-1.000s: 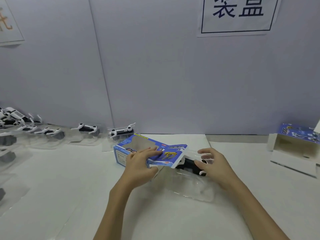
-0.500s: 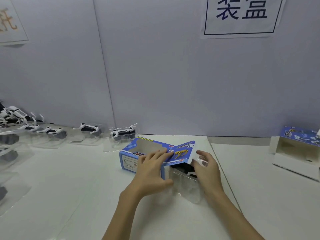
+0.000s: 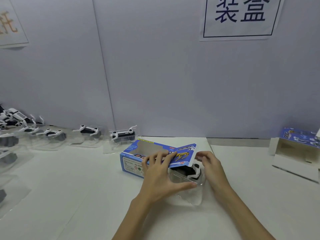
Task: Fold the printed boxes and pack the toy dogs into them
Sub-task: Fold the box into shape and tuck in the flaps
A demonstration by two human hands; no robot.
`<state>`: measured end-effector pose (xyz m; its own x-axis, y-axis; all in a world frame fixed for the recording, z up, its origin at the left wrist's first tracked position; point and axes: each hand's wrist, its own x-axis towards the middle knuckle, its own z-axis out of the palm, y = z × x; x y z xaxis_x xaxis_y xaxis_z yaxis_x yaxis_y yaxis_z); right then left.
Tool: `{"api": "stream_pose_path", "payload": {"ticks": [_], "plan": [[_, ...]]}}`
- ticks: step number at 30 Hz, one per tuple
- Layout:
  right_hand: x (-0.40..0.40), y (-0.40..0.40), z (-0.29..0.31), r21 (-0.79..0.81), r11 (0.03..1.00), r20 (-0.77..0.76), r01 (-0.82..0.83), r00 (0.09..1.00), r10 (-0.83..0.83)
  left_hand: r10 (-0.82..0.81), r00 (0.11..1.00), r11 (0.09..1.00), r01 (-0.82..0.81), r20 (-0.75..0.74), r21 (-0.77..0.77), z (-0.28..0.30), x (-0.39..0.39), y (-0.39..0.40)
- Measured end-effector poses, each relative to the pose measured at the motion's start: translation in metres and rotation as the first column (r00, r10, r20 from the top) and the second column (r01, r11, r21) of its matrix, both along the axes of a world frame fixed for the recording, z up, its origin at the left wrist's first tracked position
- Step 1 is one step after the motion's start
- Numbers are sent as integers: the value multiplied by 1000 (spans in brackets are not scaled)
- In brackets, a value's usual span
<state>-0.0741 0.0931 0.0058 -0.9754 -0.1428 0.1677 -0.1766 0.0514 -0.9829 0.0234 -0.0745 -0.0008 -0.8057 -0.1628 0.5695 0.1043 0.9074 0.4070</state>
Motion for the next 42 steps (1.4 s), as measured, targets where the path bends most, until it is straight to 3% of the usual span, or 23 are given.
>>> {"api": "stream_pose_path", "payload": {"ticks": [7, 11, 13, 16, 20, 26, 31, 37, 39, 42], "plan": [[-7, 7, 1, 48, 997, 14, -65, 998, 65, 48, 999, 992, -46, -17, 113, 11, -1, 5], [-4, 8, 2, 84, 994, -6, -70, 997, 71, 4, 995, 990, 10, -98, 137, 12, -1, 5], [-2, 8, 3, 100, 992, -11, -75, 997, 77, 55, 986, 962, -11, -155, 274, 12, -1, 4], [2, 5, 3, 113, 992, -28, -60, 998, 64, 202, 967, 847, -92, -156, 524, 14, -2, 3], [8, -1, 0, 124, 991, -42, -47, 998, 53, 266, 950, 767, -106, -164, 632, 17, -3, 2], [8, 7, 5, 220, 974, -58, -59, 996, 73, 228, 954, 791, -65, -195, 608, 16, -3, 6], [9, 10, 7, 320, 947, -53, -2, 998, 21, 143, 943, 916, -12, -301, 401, 11, -2, 10], [11, 14, 12, 413, 911, -74, 12, 997, 20, 148, 935, 927, -18, -321, 375, 9, -4, 11], [18, 12, 16, 437, 900, -143, -6, 987, 76, 146, 942, 919, -17, -301, 393, 8, -5, 10], [34, 8, 23, 526, 850, -413, 14, 879, 240, 139, 961, 901, -23, -238, 432, 6, -7, 11]]}}
